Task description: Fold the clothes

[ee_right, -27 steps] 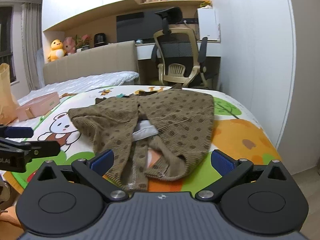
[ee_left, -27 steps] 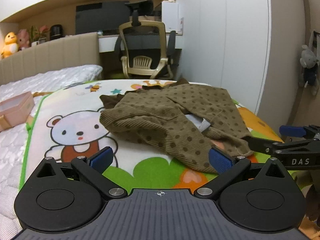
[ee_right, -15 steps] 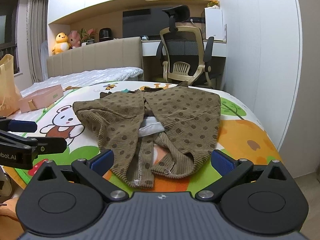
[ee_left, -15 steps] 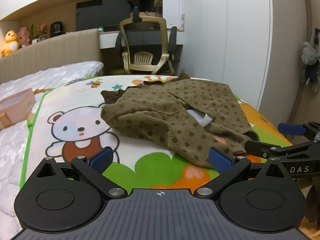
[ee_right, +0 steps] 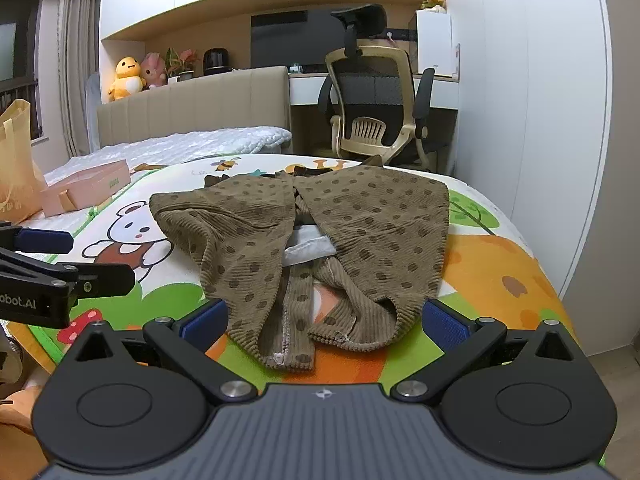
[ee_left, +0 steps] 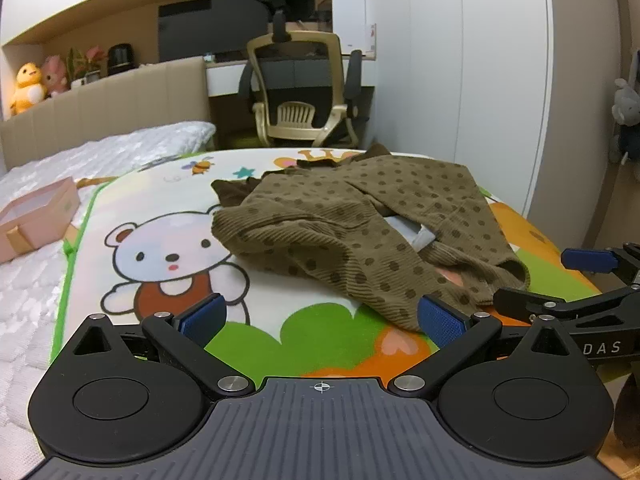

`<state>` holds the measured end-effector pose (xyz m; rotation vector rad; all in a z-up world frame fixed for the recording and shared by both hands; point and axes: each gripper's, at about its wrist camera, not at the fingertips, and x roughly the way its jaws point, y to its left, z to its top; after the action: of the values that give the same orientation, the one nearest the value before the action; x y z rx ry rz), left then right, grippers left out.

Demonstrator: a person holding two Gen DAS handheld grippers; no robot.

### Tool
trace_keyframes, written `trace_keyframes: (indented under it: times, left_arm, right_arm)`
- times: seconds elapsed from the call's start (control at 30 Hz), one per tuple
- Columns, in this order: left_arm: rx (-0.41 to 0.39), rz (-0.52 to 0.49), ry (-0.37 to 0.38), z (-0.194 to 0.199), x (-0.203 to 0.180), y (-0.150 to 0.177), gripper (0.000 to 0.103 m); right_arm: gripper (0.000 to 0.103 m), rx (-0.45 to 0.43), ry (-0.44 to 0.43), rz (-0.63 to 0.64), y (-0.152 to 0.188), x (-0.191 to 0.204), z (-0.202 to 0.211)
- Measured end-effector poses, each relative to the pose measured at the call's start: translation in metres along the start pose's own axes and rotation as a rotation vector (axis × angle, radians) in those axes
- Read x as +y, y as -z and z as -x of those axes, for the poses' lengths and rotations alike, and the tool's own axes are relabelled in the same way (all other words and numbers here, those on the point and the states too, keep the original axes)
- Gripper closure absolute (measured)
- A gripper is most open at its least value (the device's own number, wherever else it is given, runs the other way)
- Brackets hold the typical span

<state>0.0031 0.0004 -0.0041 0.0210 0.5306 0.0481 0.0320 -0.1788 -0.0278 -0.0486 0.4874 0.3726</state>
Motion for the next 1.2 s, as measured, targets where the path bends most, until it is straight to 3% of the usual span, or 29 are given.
trace_keyframes:
  times: [1.2]
  left_arm:
    - [0.072,0.01,0.002,-0.012,0.001,0.005,0.0]
  right_arm:
    - [0.0,0.018,-0.007,0.011,0.001,0.004,-0.006]
